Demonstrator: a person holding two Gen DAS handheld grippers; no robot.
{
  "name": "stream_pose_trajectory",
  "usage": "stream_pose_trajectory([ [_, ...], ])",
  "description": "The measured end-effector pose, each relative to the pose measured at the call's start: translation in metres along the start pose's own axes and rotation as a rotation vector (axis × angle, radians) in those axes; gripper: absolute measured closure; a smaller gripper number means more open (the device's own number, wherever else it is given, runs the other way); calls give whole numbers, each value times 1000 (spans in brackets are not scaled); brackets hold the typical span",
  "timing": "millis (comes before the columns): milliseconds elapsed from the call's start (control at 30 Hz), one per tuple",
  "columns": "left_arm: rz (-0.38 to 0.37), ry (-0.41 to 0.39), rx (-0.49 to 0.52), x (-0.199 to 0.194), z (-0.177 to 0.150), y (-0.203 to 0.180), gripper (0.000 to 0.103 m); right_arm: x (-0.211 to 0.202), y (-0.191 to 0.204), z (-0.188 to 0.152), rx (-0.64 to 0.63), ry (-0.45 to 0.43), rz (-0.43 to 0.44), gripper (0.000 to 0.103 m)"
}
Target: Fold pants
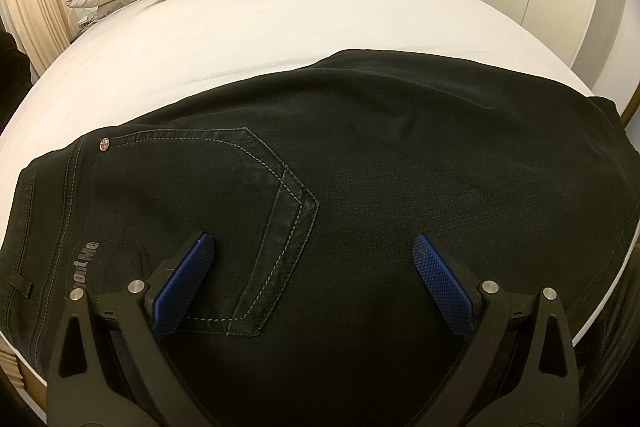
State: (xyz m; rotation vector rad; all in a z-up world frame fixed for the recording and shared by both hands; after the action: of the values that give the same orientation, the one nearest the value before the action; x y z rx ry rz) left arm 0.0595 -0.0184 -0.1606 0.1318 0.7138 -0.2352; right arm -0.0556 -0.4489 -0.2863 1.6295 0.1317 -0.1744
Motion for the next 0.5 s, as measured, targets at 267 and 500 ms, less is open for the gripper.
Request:
stream_pose_trajectory([
  [267, -62, -11, -59, -10, 12, -10, 2, -3, 12, -1, -84, -21, -45, 91],
  [500, -187, -4, -48, -2, 22, -59, 2, -5, 27, -4, -200, -42, -126, 92],
])
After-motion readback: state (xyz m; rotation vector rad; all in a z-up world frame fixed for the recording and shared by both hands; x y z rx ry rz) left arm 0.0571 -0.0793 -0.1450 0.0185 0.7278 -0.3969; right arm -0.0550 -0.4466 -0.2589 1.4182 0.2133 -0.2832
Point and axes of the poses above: each gripper's, at about its wrist camera, not at the fingertips, and x roughly the way its jaws point, y to its left, z to its top, the point moved 4 cm from there along x, roughly the way its jaws point, and after that the axes turned 14 degrees about -y, right-handed, at the moved point
